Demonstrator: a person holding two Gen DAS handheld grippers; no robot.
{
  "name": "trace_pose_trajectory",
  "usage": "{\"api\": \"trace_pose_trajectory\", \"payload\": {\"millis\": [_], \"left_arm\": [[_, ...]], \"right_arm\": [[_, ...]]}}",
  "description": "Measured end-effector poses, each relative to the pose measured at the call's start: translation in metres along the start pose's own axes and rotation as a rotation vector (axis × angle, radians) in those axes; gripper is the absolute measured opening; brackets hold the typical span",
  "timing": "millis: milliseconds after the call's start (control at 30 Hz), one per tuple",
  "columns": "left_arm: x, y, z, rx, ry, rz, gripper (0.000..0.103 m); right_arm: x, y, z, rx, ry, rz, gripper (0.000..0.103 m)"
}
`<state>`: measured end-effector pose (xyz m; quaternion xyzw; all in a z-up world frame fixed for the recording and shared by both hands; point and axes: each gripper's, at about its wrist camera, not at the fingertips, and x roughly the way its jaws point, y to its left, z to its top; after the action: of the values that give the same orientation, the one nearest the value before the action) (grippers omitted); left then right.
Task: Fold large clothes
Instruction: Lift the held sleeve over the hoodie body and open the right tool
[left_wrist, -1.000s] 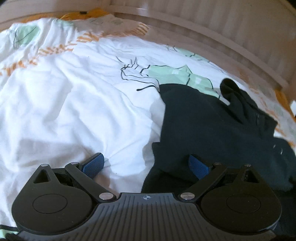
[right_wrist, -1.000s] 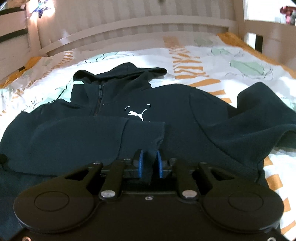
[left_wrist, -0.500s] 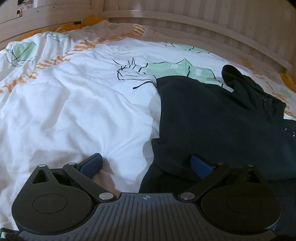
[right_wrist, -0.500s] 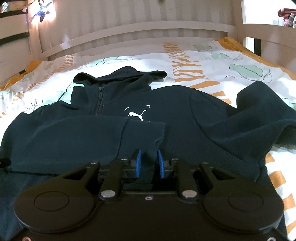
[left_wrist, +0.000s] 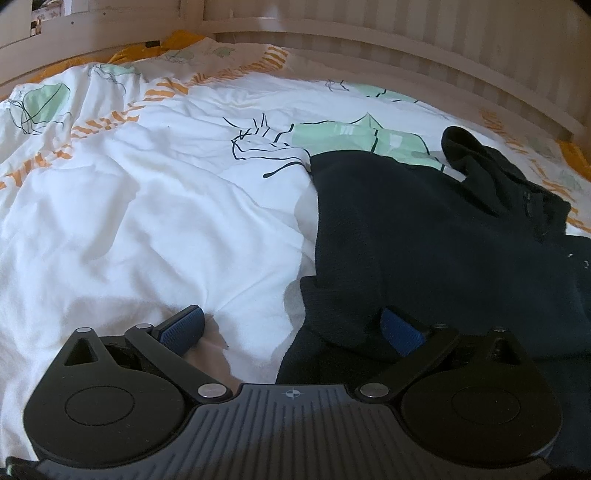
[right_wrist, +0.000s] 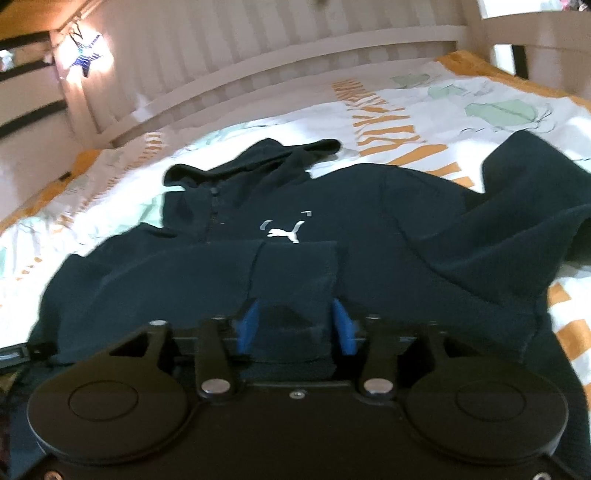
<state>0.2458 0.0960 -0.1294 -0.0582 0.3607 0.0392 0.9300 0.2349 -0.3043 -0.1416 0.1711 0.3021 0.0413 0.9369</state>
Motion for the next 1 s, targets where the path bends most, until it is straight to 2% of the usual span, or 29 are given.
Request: {"api": "trace_pose_trajectory", "payload": {"millis": [133, 233, 367, 467, 667, 767, 900, 933, 1000], "left_arm": [[-0.012, -0.005, 0.005, 0.017, 0.004, 0.030, 0.103], [-0.031, -0.016, 0.009, 0.045, -0.041, 0.020, 0.103], [-0.055, -0.050, 0.020, 0.117, -0.104, -0.030, 0.103], [-0.064, -0.084, 0.029, 0.164, -0.140, -0.099, 0.103], [-0.048, -0.148, 0.028, 0.233, -0.114, -0.220, 0.103], [-0.029, -0.170, 0.017, 0.267, -0.077, -0.225, 0.103], [0.005, -0.185, -0.010, 0.326, 0.022, -0.193, 0.103], [0.007, -0.181, -0.017, 0.306, -0.017, -0.210, 0.103], [0.006, -0.177, -0.018, 0.289, -0.024, -0.224, 0.103]], "right_arm": [[-0.017, -0.008, 0.007, 0.047, 0.014, 0.056, 0.085], [-0.043, -0.018, 0.013, 0.035, -0.007, 0.072, 0.085], [-0.081, -0.044, 0.029, -0.002, -0.048, 0.040, 0.085], [-0.107, -0.073, 0.046, -0.013, -0.084, -0.026, 0.087], [-0.131, -0.143, 0.084, 0.012, -0.128, -0.221, 0.089], [-0.135, -0.183, 0.098, 0.073, -0.136, -0.298, 0.089], [-0.132, -0.234, 0.105, 0.191, -0.120, -0.384, 0.089], [-0.131, -0.246, 0.106, 0.221, -0.113, -0.401, 0.089], [-0.127, -0.269, 0.103, 0.287, -0.089, -0.420, 0.089]]}}
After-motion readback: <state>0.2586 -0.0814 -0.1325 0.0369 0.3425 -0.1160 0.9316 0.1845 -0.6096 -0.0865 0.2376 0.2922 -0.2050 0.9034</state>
